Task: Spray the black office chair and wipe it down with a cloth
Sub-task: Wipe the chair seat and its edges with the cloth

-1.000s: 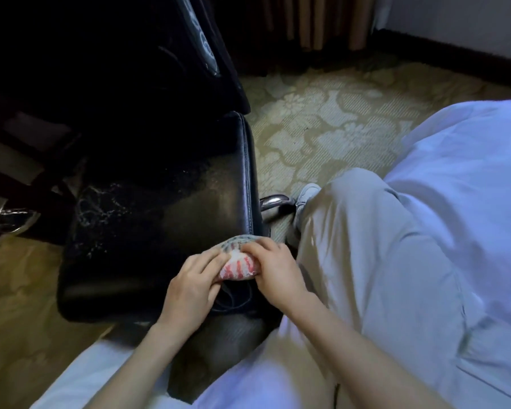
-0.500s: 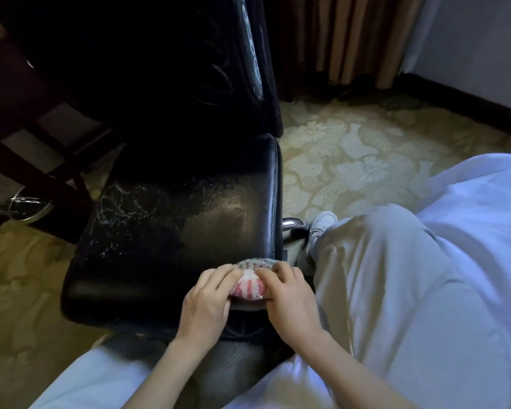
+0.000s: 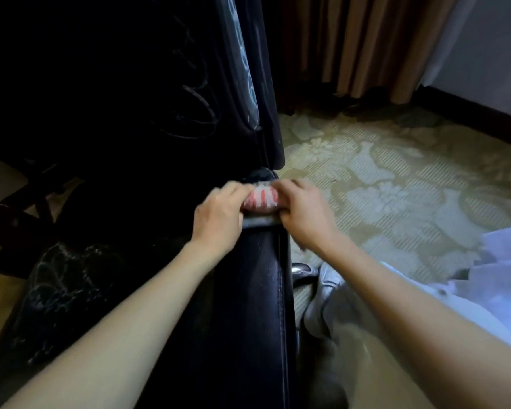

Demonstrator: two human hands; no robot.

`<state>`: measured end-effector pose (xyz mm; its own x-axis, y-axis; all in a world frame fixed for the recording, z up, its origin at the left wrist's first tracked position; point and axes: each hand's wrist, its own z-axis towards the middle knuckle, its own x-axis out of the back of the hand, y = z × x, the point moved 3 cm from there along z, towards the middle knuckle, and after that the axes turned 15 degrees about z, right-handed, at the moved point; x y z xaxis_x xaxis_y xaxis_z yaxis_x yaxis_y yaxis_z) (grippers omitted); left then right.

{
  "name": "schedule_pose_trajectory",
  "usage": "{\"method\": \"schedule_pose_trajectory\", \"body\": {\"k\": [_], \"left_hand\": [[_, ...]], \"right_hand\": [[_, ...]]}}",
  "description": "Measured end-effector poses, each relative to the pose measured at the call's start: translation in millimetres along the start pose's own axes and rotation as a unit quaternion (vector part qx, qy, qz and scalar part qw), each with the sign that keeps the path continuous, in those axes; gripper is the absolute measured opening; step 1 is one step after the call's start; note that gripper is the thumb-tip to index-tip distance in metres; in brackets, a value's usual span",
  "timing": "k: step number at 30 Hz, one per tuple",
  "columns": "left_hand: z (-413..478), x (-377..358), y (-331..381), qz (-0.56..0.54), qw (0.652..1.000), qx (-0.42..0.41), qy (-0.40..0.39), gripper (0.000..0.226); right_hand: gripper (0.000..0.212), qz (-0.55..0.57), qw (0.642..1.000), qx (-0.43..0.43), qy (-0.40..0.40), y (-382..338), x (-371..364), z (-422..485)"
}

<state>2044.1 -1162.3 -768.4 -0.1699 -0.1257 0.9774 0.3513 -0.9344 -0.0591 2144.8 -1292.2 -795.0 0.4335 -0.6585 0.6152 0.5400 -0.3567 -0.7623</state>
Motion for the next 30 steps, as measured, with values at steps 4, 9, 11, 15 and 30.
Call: {"method": "schedule_pose_trajectory", "body": {"k": [4, 9, 11, 15, 30], "left_hand": [[72.4, -19.5, -12.5, -0.003, 1.0, 0.028, 0.013, 0.052], [83.3, -24.6, -19.8, 0.006, 0.999, 0.04, 0.014, 0.051], [68.8, -18.7, -23.6, -0.003, 1.0, 0.02, 0.002, 0.053], [7.3, -2.0, -23.1, -0.046, 0.999, -0.007, -0.011, 0.056], [-271.7, 58.0, 37.9, -0.1, 0.992, 0.015, -0.073, 0.07]], "right_hand": [[0.042, 0.006, 0.998, -0.008, 0.058, 20.7, 1.0, 68.1], [0.048, -0.002, 1.0, 0.002, 0.025, 19.3, -8.3, 87.8], [0.049, -0.005, 1.0, 0.0, 0.0, 13.1, -7.7, 76.6], [0.049, -0.01, 0.999, 0.019, -0.039, -6.3, -6.0, 24.1], [0.048, -0.063, 0.994, 0.017, -0.091, -84.5, -8.7, -250.6]]}}
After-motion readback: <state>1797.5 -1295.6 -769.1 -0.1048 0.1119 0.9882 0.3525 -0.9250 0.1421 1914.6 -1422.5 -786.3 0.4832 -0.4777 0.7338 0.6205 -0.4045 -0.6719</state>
